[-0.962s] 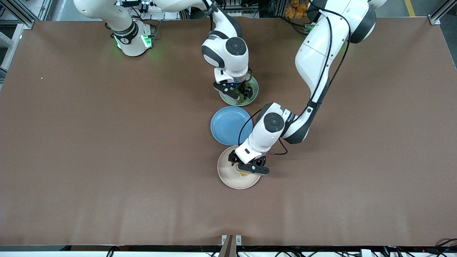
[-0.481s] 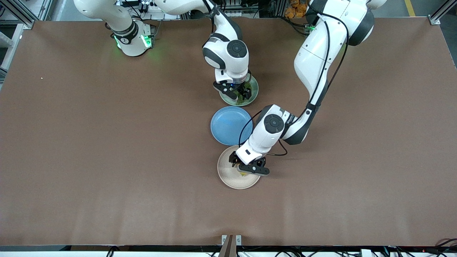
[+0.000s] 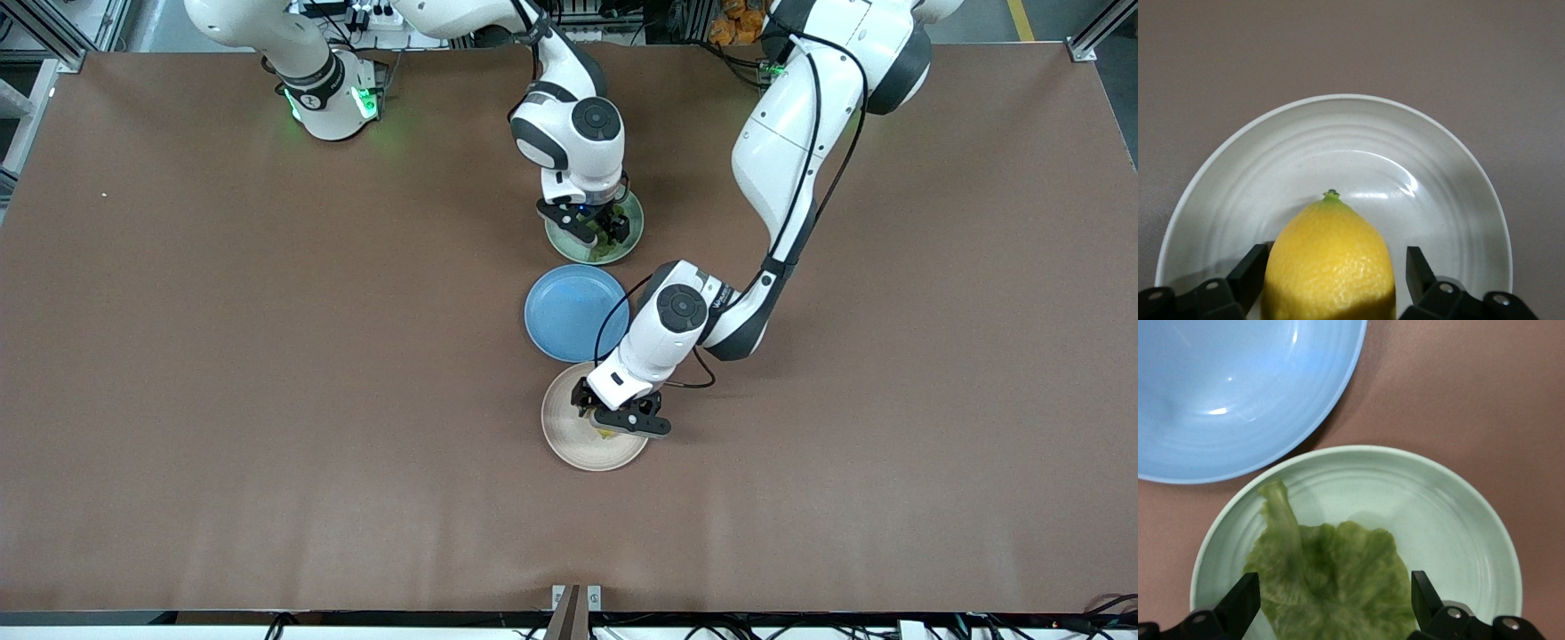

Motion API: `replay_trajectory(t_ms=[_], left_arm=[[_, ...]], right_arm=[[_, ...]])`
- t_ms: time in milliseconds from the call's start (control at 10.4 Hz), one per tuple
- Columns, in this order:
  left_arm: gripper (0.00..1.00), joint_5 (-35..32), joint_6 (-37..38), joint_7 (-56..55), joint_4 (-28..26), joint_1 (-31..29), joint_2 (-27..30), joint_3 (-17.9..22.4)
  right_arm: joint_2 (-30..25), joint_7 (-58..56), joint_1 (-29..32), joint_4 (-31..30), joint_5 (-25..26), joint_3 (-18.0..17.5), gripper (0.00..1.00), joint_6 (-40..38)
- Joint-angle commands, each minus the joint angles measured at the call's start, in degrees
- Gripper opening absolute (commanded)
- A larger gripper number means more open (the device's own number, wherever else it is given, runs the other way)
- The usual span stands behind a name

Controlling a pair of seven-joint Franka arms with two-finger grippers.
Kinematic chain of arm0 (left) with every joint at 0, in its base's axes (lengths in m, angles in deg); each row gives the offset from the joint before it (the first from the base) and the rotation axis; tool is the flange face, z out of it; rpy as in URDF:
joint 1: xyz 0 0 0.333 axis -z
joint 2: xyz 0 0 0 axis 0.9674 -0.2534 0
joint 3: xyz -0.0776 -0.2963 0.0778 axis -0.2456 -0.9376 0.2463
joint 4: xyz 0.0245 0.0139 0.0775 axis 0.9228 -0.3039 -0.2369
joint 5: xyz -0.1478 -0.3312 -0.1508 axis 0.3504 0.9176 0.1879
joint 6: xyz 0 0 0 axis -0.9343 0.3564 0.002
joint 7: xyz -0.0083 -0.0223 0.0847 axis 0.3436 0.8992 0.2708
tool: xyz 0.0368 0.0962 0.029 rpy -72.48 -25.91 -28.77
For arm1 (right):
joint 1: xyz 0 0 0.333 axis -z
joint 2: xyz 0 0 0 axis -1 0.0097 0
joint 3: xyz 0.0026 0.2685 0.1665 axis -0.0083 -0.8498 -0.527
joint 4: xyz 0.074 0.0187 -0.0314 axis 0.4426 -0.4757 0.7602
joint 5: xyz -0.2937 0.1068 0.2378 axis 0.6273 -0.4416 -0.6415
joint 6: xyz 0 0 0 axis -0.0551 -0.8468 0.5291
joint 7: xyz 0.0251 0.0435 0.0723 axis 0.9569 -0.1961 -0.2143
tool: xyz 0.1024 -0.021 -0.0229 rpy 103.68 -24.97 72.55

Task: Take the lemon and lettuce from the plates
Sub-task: 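Grasp the yellow lemon with the left gripper while the right gripper grasps lettuce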

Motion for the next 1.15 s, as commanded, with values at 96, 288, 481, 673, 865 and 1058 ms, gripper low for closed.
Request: replay_trajectory(t_ms=[96,288,481,673,865,1058], left_arm=[[0.57,0.09,-0.50,-1.22,1.04,0.60,-0.29,0.99],[0.46,0.01,-0.50,-1.22,0.86,0.51,-0.20,0.90],[0.42,0.01,-0.24,-1.05,0.86,0.16,0.06,0.99],[0.39,0.09,2.90,-0.96,0.95,-0.01,1.29,0.99],[0.38,0.01,9.14,-0.96,0.95,-1.33,4.18,0.90],[0.38,0.44,13.62,-0.78,0.95,-2.81,7.34,0.82]], right_arm=[[1.09,1.78,-1.10,0.05,-0.83,0.41,1.00,2.14],[1.71,1.78,-1.62,0.14,-0.83,0.41,1.00,2.23],[1.97,1.86,-1.62,0.14,-0.83,0.41,1.00,2.23],[1.97,4.48,-2.67,0.14,-0.22,0.67,0.51,2.23],[1.97,5.38,-3.03,0.14,0.40,0.85,0.00,2.23],[1.54,5.38,-3.03,0.22,1.10,0.85,0.00,2.23]])
